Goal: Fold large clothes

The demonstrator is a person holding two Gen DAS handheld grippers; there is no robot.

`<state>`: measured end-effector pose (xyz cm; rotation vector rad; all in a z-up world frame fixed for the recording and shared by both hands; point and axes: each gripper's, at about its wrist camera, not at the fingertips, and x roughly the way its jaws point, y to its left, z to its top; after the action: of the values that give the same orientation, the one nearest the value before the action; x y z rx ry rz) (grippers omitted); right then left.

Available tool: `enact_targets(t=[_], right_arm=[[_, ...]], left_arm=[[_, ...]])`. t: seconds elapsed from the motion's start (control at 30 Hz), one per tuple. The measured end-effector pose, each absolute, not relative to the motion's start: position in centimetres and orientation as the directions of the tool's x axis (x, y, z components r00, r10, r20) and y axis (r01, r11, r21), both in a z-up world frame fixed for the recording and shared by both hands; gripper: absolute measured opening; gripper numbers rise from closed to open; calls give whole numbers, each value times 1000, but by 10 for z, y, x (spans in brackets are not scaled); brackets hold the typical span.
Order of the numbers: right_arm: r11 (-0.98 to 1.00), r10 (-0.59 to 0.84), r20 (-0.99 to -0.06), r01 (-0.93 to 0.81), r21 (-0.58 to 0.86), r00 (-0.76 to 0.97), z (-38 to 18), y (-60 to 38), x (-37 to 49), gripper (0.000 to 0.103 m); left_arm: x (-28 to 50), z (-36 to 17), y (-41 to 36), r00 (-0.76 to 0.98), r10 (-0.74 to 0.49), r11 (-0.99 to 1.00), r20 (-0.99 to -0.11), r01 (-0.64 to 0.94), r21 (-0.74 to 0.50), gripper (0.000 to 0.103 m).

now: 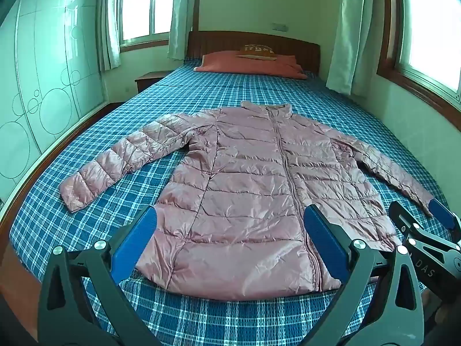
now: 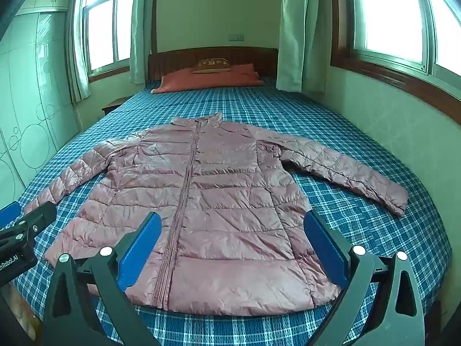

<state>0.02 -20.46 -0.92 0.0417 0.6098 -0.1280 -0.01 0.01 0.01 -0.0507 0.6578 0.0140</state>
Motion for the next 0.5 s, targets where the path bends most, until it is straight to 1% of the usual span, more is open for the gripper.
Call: enact_targets(t=[0.5], right_arm=[[991,-105,-577,132,4,810,-11,-200,-4,98]], left_arm=[[-4,-2,4,784,4,999,-620,-33,-35,101]])
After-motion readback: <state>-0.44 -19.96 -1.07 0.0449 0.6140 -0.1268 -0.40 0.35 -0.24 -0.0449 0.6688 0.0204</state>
